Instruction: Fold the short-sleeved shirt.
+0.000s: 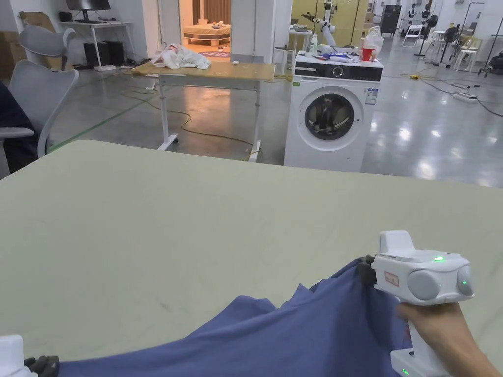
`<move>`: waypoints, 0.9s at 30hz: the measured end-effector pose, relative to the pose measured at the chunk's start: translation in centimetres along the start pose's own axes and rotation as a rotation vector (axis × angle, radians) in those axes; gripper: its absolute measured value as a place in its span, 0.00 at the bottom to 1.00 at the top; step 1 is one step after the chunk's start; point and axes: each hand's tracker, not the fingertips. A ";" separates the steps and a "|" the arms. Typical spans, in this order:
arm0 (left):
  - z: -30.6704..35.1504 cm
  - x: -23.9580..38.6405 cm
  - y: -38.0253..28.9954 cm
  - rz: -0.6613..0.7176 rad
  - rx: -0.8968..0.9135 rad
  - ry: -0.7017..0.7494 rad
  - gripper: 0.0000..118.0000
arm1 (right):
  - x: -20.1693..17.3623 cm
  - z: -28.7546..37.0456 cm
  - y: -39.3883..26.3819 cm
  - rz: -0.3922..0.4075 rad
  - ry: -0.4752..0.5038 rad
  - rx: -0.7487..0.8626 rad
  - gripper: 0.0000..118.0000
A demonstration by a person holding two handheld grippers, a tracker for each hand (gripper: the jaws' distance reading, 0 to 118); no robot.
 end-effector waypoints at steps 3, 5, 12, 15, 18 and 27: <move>0.8 1.0 3.4 0.018 0.064 -0.043 0.00 | 1.4 3.7 1.7 0.005 -0.059 0.082 0.04; 1.8 2.4 6.3 0.002 0.111 -0.077 0.00 | 2.6 6.1 2.9 -0.014 -0.102 0.122 0.04; 4.7 8.2 18.7 -0.088 0.284 -0.130 0.00 | 6.7 12.9 7.4 -0.066 -0.190 0.265 0.04; 5.4 10.4 23.3 -0.089 0.321 -0.149 0.00 | 8.0 16.4 10.0 -0.093 -0.261 0.332 0.04; 5.7 12.5 27.6 -0.152 0.360 -0.127 0.00 | 8.7 18.9 12.6 -0.086 -0.324 0.359 0.04; 6.0 15.2 37.0 -0.203 0.438 -0.137 0.00 | 10.3 21.9 19.8 -0.095 -0.344 0.451 0.04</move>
